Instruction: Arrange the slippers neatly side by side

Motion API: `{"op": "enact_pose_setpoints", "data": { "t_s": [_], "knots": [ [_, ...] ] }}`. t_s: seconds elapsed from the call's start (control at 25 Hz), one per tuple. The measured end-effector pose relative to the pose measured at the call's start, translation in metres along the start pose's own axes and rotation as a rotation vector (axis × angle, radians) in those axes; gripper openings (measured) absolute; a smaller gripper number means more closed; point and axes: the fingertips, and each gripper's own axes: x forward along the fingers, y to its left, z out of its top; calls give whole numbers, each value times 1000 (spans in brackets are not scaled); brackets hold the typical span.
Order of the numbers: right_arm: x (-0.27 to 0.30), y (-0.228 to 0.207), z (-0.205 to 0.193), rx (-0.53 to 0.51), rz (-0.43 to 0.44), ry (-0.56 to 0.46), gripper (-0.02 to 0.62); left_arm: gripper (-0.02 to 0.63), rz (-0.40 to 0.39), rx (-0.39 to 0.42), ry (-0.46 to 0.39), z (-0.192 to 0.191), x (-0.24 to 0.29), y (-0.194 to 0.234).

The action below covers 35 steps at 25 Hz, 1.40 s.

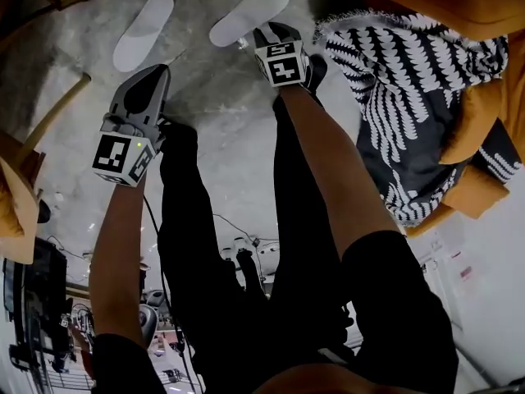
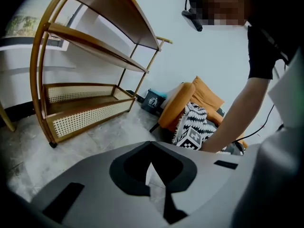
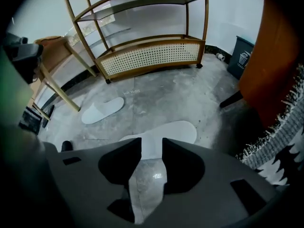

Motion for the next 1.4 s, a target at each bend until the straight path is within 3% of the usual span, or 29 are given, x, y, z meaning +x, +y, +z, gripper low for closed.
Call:
{"op": "enact_pose_setpoints", "data": {
  "t_s": [0.52, 0.6, 0.84, 1.08, 1.24, 1.4],
  "knots": [
    [76, -10, -21, -108, -109, 93, 146, 14, 43, -21, -37, -35, 20, 43],
    [82, -14, -24, -125, -143, 109, 120, 14, 46, -24, -40, -38, 23, 46],
    [83, -17, -23, -154, -170, 111, 57, 14, 43, -33, -35, -43, 24, 46],
    [63, -26, -3, -164, -177, 81, 44, 15, 23, -27, -33, -36, 23, 35],
    [48, -14, 13, -303, -147, 58, 43, 14, 30, -35, -37, -32, 17, 33],
    [38, -5, 27, -527, -119, 36, 43, 14, 35, -42, -48, -27, 18, 30]
  ]
}}
